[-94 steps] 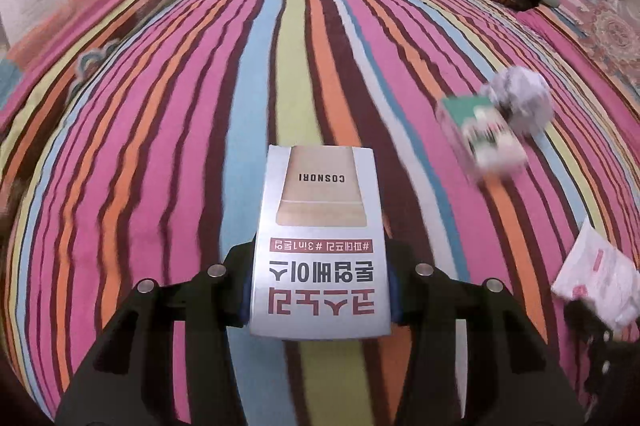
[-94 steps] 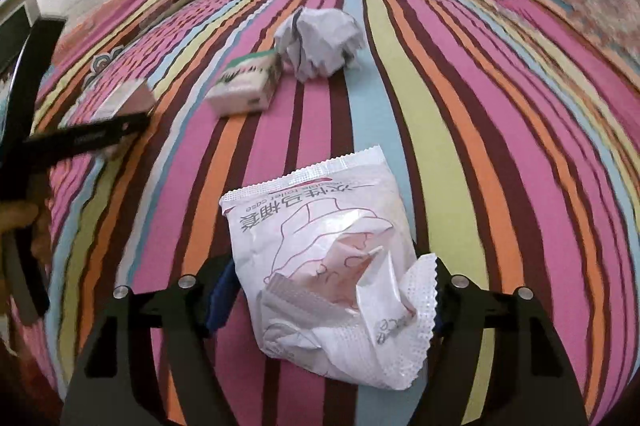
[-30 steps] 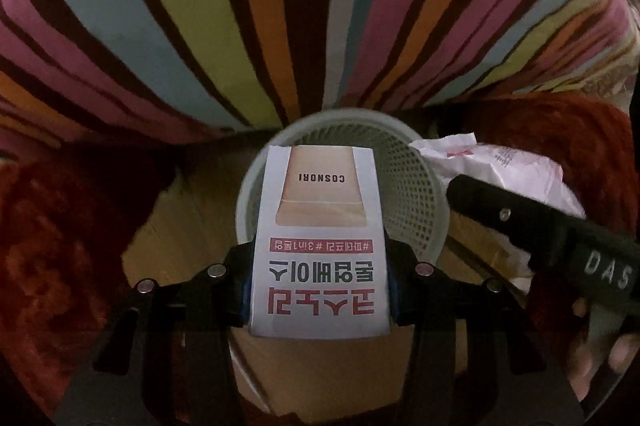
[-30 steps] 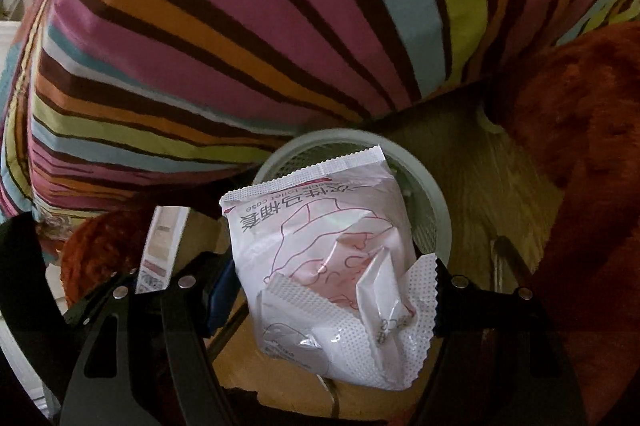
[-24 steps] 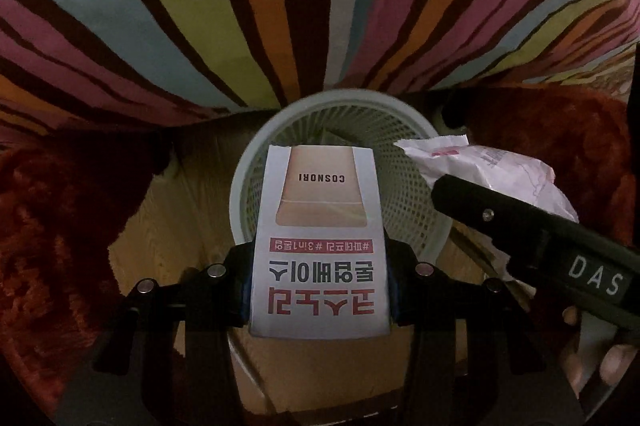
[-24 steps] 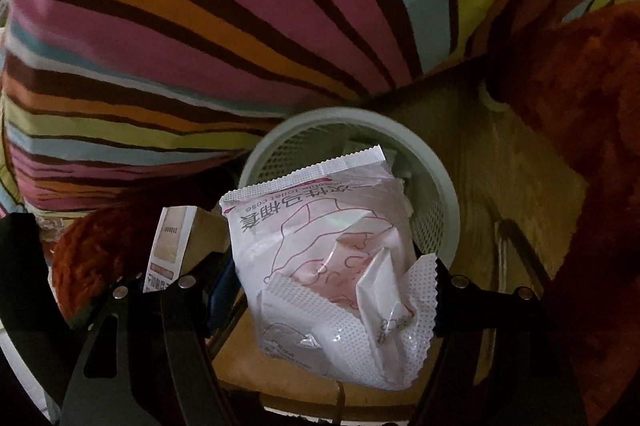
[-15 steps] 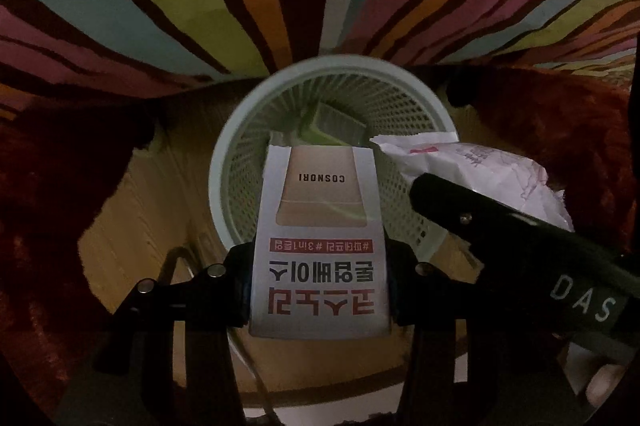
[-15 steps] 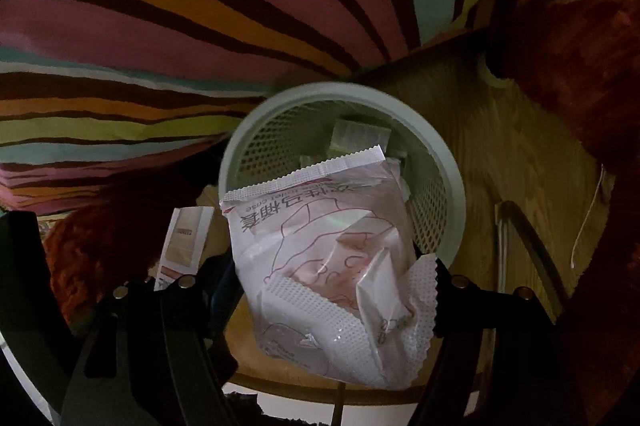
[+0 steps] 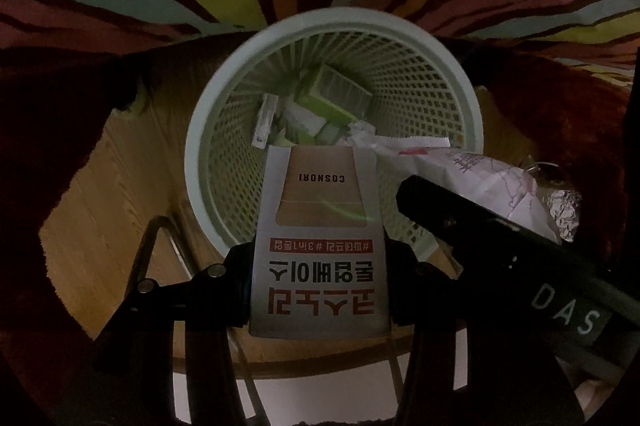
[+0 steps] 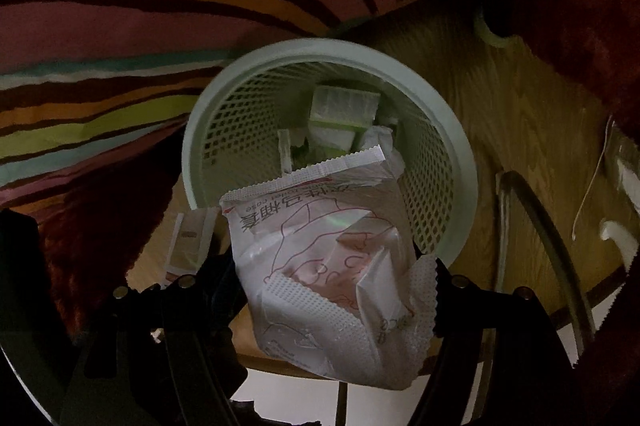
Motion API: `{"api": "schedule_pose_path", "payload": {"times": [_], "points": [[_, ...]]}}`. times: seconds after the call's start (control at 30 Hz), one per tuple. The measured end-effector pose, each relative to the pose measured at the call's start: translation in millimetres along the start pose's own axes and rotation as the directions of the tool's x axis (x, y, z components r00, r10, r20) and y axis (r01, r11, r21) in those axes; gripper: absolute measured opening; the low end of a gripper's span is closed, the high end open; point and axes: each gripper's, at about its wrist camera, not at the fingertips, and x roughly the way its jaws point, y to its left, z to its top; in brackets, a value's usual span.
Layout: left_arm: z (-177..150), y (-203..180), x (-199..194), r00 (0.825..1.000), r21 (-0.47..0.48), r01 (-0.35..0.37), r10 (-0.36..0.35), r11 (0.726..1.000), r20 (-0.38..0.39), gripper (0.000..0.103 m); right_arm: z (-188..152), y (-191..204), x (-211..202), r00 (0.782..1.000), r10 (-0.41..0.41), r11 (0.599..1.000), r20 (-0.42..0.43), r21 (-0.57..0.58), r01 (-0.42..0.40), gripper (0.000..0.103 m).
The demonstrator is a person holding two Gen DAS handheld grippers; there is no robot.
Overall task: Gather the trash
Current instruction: 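Open both tools to drop the box and packet into the wastebasket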
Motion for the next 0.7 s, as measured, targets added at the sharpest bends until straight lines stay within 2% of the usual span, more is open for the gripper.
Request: {"api": "schedule_pose_path", "payload": {"times": [0.5, 0.57, 0.63, 0.67, 0.7], "points": [[1, 6, 11, 0.998, -0.033, -0.002, 0.000, 0.999, -0.059, 0.049, 5, 0, 15, 0.999, -0.010, 1.000, -0.040, -0.010, 0.009, 0.069], [1, 7, 12, 0.998, -0.036, -0.012, 0.010, 0.999, -0.062, 0.066, 5, 1, 16, 0.999, -0.003, 1.000, -0.045, -0.011, 0.002, 0.069], [1, 8, 12, 0.998, -0.045, -0.009, 0.006, 0.999, -0.059, 0.072, 6, -2, 18, 0.999, 0.003, 1.000, -0.045, 0.001, -0.003, 0.073], [1, 9, 12, 0.998, -0.049, -0.014, 0.011, 0.999, -0.058, 0.078, 6, -2, 17, 0.999, 0.003, 1.000, -0.044, 0.004, -0.003, 0.074], [1, 9, 13, 0.998, -0.052, -0.017, 0.014, 0.999, -0.058, 0.081, 6, -4, 17, 0.999, 0.000, 1.000, -0.042, 0.012, 0.000, 0.081]]}}
